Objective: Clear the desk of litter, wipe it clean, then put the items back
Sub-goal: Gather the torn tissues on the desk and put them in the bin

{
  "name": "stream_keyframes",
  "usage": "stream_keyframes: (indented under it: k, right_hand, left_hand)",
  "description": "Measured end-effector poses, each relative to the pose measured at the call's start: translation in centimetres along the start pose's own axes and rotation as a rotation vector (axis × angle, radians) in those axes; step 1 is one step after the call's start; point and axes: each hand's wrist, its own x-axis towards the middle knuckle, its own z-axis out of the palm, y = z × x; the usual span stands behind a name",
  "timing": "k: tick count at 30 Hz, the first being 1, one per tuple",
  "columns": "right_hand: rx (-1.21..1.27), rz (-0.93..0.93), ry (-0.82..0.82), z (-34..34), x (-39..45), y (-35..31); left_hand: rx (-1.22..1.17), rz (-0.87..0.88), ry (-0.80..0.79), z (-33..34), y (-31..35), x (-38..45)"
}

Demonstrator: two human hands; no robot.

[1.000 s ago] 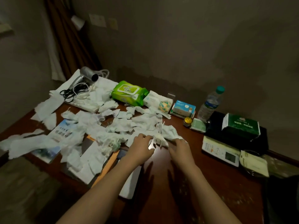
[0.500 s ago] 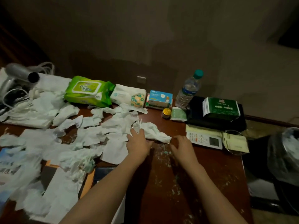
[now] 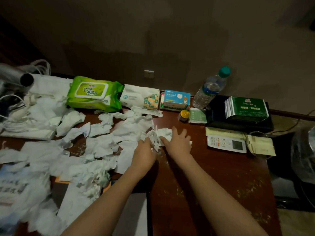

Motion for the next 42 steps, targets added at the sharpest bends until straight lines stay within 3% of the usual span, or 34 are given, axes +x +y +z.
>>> stream_keyframes:
  k: [5,10,14,20,28,34,42]
  right_hand:
    - [-0.124,-0.095,0.092,1.7,0.4,-2.0]
    - [0.216,-0.174,0.216,2.1,-0.8,-0.5]
    - [0.407,-0.114,0.301,1.2,-2.5,0.1]
    - [0.371,-0.126,0.217,1.3,-2.4,-1.4]
    - [0.023,-0.068,0.025,3.3,-0.3,-3.5]
    - [0.322,-0.068,0.213,3.3,-2.9,-2.9]
    - [0.572,-0.112,0.21,2.0,-7.5,-2.6]
  left_hand:
    - [0.047,-0.043,0.039,-2.4,-2.1,0.0]
    - [0.067,-0.054,0.034,-2.1,-4.5,-0.9]
    - [0.085,-0.044,0.067,-0.9,-5.2,-2.2]
    - [0.197,-0.059,0.055,0.5,-6.5,-2.7]
    - [0.125,0.047,0.117,-0.6,-7.6,-3.1]
    - [-0.043,0.11,0.161,-2.7,-7.1,-4.8]
    - [-0.083,0.131,0.214,-5.4,-6.4,-6.8]
